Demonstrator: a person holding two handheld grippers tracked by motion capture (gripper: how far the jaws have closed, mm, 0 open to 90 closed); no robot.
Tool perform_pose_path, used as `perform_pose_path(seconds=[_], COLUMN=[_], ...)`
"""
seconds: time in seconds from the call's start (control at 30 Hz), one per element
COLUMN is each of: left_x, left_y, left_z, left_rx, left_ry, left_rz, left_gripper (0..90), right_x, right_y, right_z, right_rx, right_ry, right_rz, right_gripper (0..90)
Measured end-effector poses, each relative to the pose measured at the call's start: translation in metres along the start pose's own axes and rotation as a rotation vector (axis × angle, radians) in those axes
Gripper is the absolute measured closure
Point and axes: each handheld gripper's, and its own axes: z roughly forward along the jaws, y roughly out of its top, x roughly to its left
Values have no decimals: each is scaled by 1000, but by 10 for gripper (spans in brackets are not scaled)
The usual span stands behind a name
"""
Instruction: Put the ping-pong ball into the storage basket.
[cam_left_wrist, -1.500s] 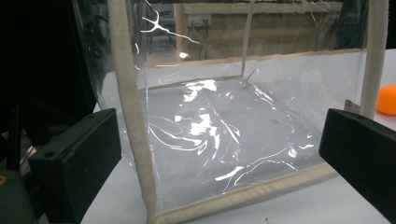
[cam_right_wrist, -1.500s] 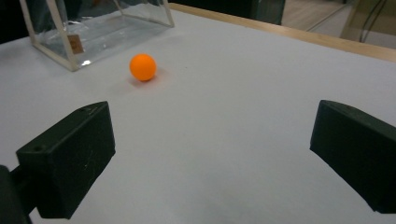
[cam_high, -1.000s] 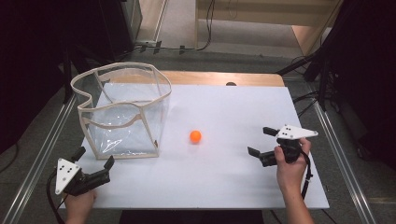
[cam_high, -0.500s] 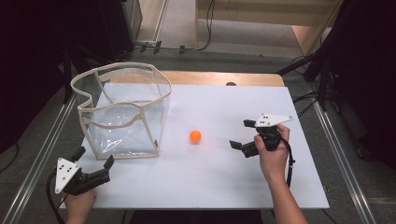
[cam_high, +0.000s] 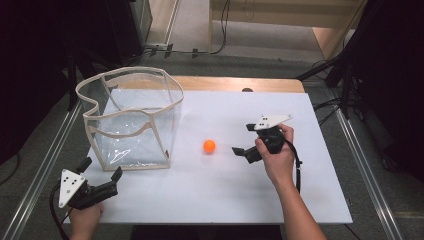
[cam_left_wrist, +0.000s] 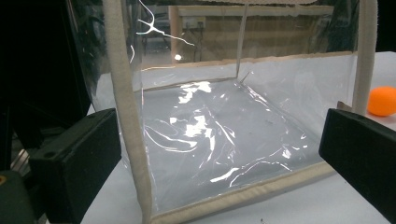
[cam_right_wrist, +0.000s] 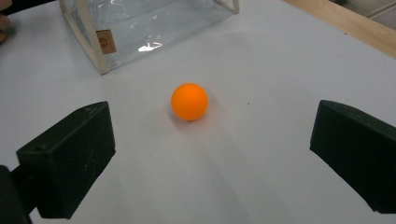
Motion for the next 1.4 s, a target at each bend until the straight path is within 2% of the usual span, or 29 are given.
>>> perform_pose_path(seconds=[0.2, 0.43, 0.5, 0.53, 0.87, 1.23, 1.4], left_x=[-1, -3, -4, -4, -3, -3, -4], left_y=[0, 0, 0, 0, 0, 0, 0], left_z=[1, 1, 1, 1, 2, 2, 2], left_rx=[5, 16, 16, 16, 17, 19, 19], left_ry=[9, 15, 14, 14, 12, 12, 10], left_rz=[11, 31, 32, 33, 27, 29, 31], left_gripper=[0, 0, 0, 0, 0, 0, 0], right_x=[1, 1, 1, 1, 2, 2, 4], right_y=[12, 23, 26, 30, 44, 51, 57], right_z=[15, 35, 39, 45, 68, 86, 96], right_rx=[47, 126, 144, 170, 257, 338, 396], right_ry=[3, 37, 38, 48, 70, 91, 95], right_rz=[-30, -45, -54, -63, -78, -82, -117], right_gripper=[0, 0, 0, 0, 0, 0, 0])
